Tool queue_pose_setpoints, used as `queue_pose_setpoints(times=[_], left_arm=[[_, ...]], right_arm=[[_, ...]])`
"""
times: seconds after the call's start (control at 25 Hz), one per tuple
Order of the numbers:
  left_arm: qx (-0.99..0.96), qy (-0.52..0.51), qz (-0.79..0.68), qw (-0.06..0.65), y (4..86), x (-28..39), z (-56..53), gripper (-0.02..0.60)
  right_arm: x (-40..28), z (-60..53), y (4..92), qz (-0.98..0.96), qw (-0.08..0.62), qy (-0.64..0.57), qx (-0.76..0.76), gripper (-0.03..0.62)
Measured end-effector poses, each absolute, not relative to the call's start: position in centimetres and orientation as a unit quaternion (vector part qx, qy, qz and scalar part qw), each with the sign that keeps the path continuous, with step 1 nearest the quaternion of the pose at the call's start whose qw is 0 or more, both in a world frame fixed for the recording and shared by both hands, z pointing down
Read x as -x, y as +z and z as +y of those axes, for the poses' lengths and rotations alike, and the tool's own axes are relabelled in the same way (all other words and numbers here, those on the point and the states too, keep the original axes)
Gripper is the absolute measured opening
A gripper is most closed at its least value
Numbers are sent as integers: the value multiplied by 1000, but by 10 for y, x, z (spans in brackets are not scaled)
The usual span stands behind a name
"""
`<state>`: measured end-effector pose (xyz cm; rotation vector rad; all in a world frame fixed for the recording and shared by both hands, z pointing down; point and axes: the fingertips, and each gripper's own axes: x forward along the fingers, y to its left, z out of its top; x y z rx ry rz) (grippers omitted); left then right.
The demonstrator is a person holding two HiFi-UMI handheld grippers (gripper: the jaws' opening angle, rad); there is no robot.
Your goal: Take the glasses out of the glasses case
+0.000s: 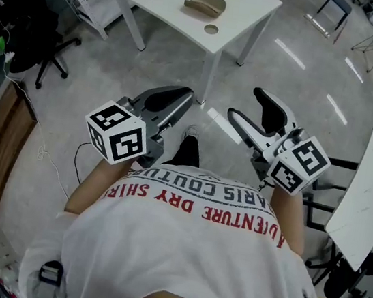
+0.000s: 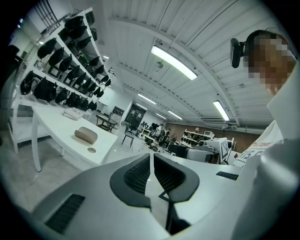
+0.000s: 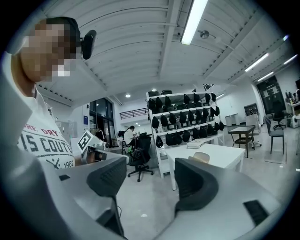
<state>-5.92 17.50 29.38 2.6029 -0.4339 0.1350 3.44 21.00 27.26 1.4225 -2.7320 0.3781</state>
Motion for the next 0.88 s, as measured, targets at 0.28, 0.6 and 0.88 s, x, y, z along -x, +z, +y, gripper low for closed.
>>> queue_pose_setpoints(times=[0.28,0.6,0.88], left_arm=[[-948,57,-165,265,302,43,98,48],[-940,69,-169,290,317,23,0,48],[-932,79,-178,307,338,6,-72,48]], right_arm=[[-49,132,277,-883,28,139,-448,304],[-66,34,289,-882,35,168,-439,304],[-82,-37,307,-883,53,186,-427,304]])
